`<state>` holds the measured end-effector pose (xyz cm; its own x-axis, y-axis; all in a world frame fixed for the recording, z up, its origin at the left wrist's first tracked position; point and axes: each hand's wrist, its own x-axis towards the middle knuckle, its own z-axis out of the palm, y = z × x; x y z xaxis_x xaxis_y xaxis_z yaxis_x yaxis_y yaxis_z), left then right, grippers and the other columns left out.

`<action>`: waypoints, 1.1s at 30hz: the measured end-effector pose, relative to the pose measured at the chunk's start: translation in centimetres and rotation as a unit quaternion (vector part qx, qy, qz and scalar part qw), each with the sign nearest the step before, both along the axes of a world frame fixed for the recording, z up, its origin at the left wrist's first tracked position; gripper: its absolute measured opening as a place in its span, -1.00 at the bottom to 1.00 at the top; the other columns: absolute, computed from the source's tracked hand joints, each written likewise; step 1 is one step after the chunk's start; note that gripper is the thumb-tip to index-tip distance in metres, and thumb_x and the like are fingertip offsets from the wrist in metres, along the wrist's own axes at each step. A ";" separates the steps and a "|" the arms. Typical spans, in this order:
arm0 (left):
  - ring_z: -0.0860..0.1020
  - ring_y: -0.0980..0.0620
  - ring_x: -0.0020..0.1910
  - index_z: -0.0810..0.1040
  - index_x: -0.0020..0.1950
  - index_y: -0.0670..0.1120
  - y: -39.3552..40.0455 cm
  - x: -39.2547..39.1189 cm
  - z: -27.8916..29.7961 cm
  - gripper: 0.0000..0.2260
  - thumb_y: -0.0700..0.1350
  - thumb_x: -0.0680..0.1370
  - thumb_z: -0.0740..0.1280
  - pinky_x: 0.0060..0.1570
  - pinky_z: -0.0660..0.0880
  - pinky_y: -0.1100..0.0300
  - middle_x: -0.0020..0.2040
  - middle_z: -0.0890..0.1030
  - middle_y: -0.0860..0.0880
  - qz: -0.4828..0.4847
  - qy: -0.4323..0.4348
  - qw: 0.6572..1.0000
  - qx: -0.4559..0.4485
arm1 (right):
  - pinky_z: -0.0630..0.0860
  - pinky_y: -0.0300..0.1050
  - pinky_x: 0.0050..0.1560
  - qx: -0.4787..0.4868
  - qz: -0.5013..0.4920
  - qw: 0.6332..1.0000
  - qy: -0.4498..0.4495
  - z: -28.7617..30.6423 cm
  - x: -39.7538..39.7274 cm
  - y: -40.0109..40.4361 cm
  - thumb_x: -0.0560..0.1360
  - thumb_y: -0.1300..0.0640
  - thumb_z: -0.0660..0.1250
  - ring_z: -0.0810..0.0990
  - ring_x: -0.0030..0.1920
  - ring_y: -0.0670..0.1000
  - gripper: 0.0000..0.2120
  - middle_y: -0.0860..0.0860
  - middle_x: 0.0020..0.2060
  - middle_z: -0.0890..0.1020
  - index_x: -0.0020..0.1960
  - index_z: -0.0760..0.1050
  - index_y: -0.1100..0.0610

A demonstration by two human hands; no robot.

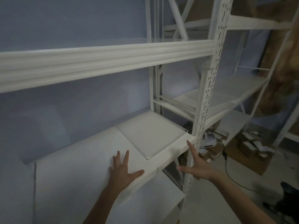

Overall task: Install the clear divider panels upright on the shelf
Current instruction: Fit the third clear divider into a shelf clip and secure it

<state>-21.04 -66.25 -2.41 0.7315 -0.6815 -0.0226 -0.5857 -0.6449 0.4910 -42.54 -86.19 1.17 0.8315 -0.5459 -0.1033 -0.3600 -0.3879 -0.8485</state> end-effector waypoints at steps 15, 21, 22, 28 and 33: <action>-0.18 -0.15 0.52 -0.13 0.54 0.02 -5.6 2.6 -0.1 -0.08 0.29 0.40 0.35 0.46 0.02 -0.12 0.54 -0.23 -0.13 0.060 0.036 0.997 0.019 | 0.05 0.11 0.53 0.025 0.064 0.997 0.029 -0.8 5.3 -7.8 0.23 -0.28 0.50 -0.18 0.56 0.02 0.21 -0.08 0.56 -0.19 0.54 -0.31 -0.14; -0.15 -0.17 0.52 -0.11 0.54 0.02 -9.8 5.9 -0.3 -0.06 0.28 0.38 0.38 0.46 0.02 -0.12 0.54 -0.21 -0.13 0.070 0.052 0.996 -0.002 | -0.02 0.15 0.54 -0.018 0.074 0.995 0.059 -0.6 9.0 -11.9 0.11 -0.45 0.45 -0.20 0.56 0.03 0.30 -0.07 0.56 -0.18 0.53 -0.32 -0.12; -0.14 -0.17 0.52 -0.11 0.54 0.02 -10.5 6.5 -0.3 -0.06 0.28 0.38 0.38 0.46 0.02 -0.12 0.54 -0.20 -0.14 0.070 0.055 0.996 -0.007 | -0.01 0.17 0.53 -0.031 0.070 0.995 0.064 -0.9 9.8 -12.8 0.05 -0.52 0.41 -0.18 0.56 0.04 0.34 -0.08 0.57 -0.16 0.54 -0.31 -0.13; -0.14 -0.18 0.52 -0.13 0.54 0.01 -13.9 10.1 -0.8 -0.05 0.26 0.39 0.39 0.46 0.02 -0.09 0.54 -0.20 -0.13 0.102 0.074 0.992 -0.024 | -0.09 0.21 0.53 -0.069 0.084 0.989 0.102 -0.6 14.2 -16.6 0.16 -0.39 0.47 -0.22 0.56 0.10 0.27 -0.06 0.56 -0.11 0.56 -0.27 -0.06; -0.13 -0.16 0.52 -0.11 0.54 -0.01 -15.5 13.3 -1.5 -0.04 0.22 0.38 0.42 0.46 0.05 -0.06 0.54 -0.20 -0.15 0.129 0.078 0.988 -0.043 | -0.20 0.24 0.50 -0.104 0.087 0.973 0.185 -1.6 17.9 -19.2 0.24 -0.42 0.39 -0.35 0.52 0.18 0.24 0.07 0.56 -0.25 0.54 -0.35 -0.02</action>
